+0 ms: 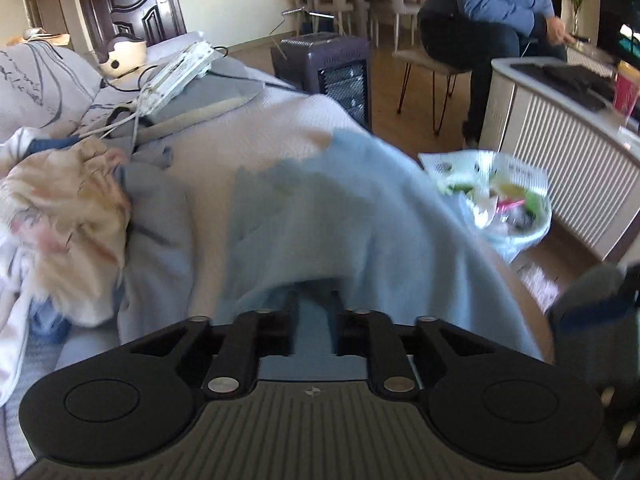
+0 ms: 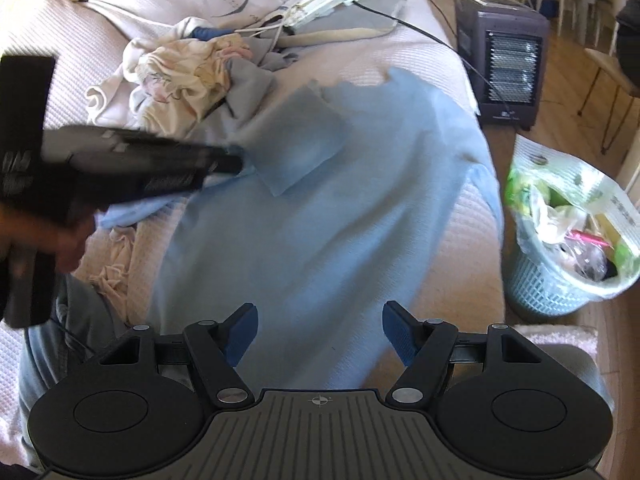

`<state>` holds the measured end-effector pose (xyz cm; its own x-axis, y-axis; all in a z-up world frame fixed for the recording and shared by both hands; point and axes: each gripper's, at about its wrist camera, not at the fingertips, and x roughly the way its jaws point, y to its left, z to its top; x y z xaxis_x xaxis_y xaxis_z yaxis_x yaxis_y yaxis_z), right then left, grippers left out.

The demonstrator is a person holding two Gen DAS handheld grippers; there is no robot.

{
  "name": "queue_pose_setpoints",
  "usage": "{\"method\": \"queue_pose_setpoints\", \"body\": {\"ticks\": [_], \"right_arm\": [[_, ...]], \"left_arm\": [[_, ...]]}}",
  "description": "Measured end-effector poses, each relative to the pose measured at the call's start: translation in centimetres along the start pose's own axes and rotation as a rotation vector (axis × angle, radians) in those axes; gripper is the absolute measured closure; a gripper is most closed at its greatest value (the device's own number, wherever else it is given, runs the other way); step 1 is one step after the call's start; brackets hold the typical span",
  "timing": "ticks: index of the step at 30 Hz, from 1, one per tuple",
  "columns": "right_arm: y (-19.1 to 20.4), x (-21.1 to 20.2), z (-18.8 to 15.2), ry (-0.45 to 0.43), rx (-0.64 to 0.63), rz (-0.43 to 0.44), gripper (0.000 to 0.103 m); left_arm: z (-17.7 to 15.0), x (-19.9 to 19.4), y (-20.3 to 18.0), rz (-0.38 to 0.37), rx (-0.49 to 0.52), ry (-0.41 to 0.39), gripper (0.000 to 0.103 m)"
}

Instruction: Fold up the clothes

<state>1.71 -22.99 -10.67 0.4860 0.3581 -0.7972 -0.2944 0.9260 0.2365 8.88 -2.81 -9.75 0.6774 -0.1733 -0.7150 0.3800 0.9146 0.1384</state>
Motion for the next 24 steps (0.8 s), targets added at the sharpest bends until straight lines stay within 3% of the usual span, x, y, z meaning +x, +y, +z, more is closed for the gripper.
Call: {"method": "queue_pose_setpoints", "body": {"ticks": [8, 13, 24], "right_arm": [[-1.0, 0.1, 0.3, -0.033, 0.027, -0.005, 0.032], [-1.1, 0.0, 2.8, -0.094, 0.015, 0.021, 0.032], [1.7, 3.4, 10.2, -0.175, -0.092, 0.069, 0.032]], "left_arm": [[-2.4, -2.1, 2.9, 0.096, -0.067, 0.024, 0.074], [-3.4, -2.3, 3.7, 0.113, -0.094, 0.048, 0.07], [-2.2, 2.9, 2.6, 0.15, 0.061, 0.042, 0.07]]}}
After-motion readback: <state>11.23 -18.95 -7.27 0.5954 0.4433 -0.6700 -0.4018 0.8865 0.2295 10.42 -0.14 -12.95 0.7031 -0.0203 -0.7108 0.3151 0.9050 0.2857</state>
